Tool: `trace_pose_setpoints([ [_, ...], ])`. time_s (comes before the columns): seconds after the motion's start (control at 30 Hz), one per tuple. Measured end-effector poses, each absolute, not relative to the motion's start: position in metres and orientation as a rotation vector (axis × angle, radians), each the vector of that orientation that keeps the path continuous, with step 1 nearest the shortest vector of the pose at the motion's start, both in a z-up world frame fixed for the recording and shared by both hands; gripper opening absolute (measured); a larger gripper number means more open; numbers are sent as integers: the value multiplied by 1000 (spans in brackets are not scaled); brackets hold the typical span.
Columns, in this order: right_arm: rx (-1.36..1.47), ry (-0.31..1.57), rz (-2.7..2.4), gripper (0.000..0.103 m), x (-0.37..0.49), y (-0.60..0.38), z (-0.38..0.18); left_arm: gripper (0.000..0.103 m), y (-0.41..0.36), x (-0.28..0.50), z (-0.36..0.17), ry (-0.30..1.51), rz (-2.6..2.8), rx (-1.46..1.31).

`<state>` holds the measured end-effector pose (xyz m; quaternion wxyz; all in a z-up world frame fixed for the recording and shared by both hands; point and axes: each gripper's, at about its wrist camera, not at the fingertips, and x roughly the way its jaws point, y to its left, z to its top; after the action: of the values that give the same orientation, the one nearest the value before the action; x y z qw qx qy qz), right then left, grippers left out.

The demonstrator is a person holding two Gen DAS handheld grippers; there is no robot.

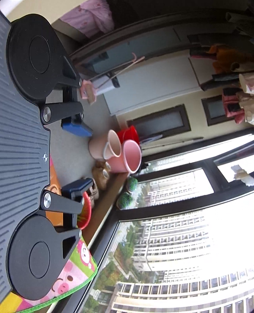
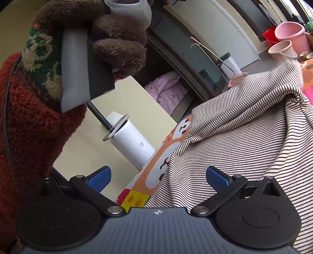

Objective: Fold clothes

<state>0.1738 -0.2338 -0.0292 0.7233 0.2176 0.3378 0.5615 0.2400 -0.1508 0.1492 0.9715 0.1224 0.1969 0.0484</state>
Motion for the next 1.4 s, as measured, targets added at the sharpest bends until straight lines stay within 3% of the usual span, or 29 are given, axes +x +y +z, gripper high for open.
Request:
trace_pose_setpoints([
  [0.17,484,738,1231,103,174,-235,-29,78,-140,237,132,460,100,232],
  [0.47,380,751,1200,103,171,-223,-33,82,-64,218,76,613,209,111],
  [0.7,361,741,1126,103,175,-218,-44,93,3,183,50,541,244,-162],
  [0.83,534,729,952,103,196,-236,-57,94,40,153,44,423,318,-361],
  [0.97,701,715,837,103,215,-260,-69,94,40,131,21,433,222,-397],
  [1.17,610,698,812,102,215,-256,-65,95,31,127,-13,456,97,-318],
  [1.2,577,703,807,100,215,-253,-63,95,35,126,-18,452,81,-353],
  [1.3,431,707,772,79,218,-242,-49,95,51,120,-30,433,42,-483],
  [1.4,315,651,716,75,227,-239,-22,96,66,113,-35,419,10,-600],
])
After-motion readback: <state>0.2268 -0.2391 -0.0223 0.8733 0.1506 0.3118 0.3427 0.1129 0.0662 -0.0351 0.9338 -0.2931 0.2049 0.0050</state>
